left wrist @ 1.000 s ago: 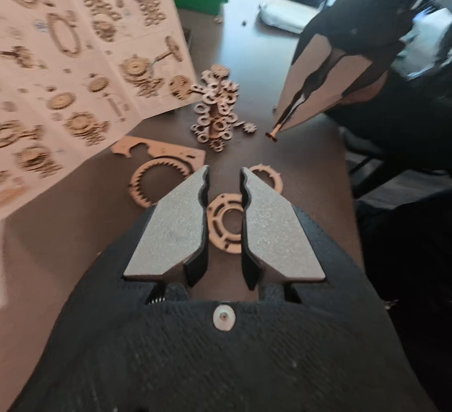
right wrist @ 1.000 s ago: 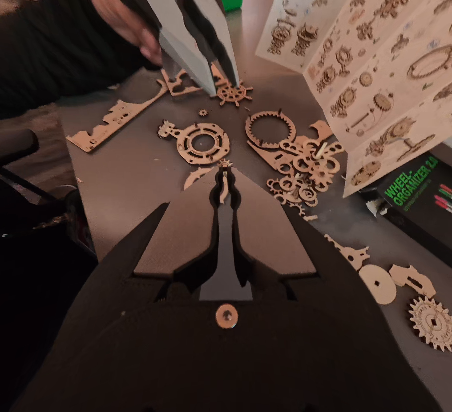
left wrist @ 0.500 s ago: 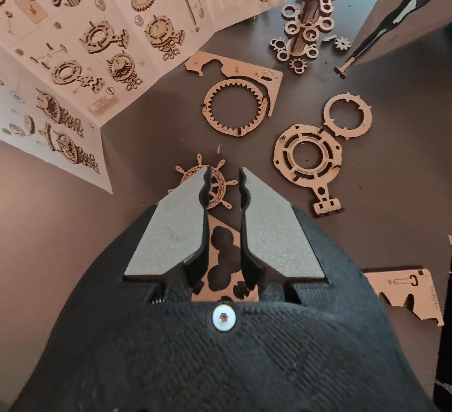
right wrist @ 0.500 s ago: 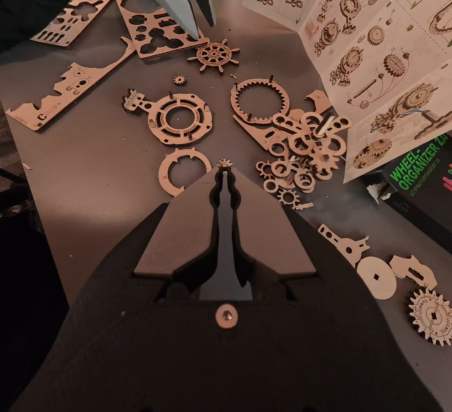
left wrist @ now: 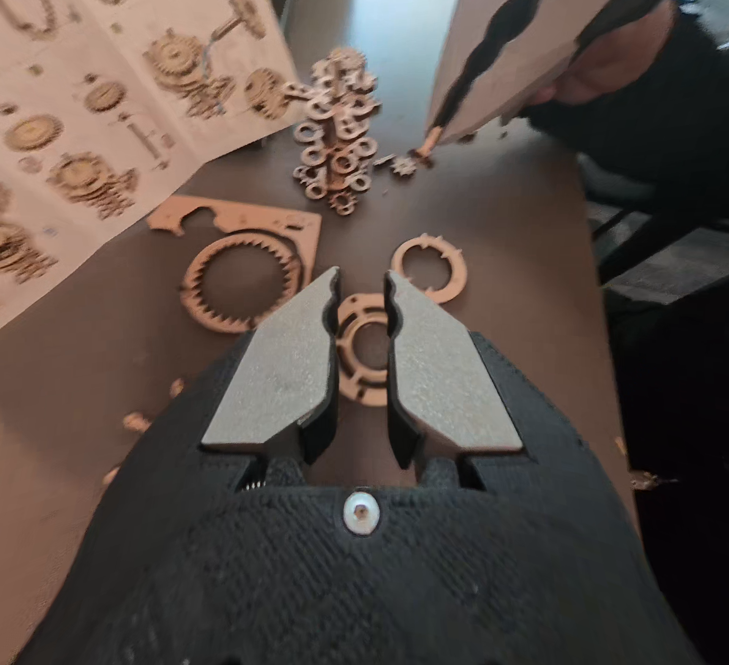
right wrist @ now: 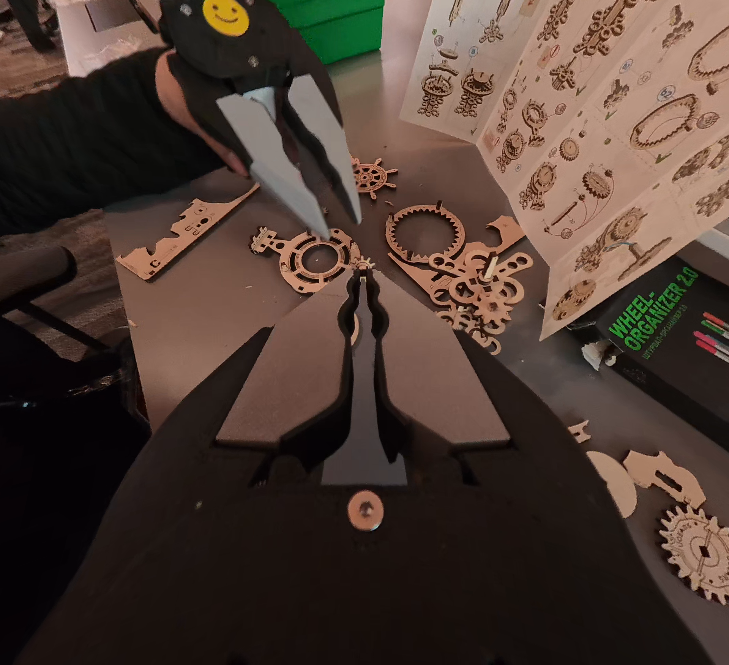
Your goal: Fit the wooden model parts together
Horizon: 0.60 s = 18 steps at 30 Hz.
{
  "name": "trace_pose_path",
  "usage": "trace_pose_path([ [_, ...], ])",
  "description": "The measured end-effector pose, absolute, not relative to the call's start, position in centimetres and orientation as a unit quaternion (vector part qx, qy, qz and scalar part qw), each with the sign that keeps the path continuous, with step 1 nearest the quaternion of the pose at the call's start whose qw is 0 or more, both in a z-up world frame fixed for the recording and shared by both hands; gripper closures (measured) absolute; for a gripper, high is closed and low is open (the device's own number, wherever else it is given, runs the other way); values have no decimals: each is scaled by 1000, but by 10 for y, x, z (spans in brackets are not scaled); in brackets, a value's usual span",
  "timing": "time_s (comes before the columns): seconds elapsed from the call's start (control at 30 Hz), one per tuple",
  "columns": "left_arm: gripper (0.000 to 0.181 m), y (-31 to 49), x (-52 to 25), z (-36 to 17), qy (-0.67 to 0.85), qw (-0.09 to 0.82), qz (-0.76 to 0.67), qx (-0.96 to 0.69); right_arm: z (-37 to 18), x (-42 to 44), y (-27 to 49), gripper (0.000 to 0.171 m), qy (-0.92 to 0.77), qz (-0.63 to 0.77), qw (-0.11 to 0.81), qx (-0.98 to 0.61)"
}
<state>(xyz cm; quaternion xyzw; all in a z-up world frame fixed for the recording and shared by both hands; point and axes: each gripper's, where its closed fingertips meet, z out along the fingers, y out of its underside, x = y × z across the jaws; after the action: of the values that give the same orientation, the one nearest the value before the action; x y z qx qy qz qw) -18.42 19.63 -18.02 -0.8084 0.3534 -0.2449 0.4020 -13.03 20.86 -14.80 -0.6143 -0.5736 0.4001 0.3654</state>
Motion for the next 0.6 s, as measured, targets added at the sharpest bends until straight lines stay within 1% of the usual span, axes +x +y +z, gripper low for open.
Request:
trace_pose_path([
  [0.03, 161, 193, -172, -181, 358, 400, -259, -803, -147, -131, 208, 171, -575, 403, 365, -611],
  [0.1, 158, 189, -154, -182, 364, 401, -266, -798, -142, -134, 202, 171, -581, 420, 362, -597],
  [0.2, 158, 187, -137, -174, 359, 418, -282, -785, -139, -136, 194, 171, -592, 427, 361, -580],
  [0.37, 161, 187, -135, -158, 346, 447, -308, -765, -140, -138, 186, 171, -610, 424, 360, -564],
  [0.47, 166, 187, -135, -157, 357, 460, -294, -758, -141, -139, 184, 171, -618, 418, 359, -561],
  [0.6, 166, 184, -133, -148, 370, 482, -289, -740, -144, -138, 183, 171, -626, 406, 360, -560],
])
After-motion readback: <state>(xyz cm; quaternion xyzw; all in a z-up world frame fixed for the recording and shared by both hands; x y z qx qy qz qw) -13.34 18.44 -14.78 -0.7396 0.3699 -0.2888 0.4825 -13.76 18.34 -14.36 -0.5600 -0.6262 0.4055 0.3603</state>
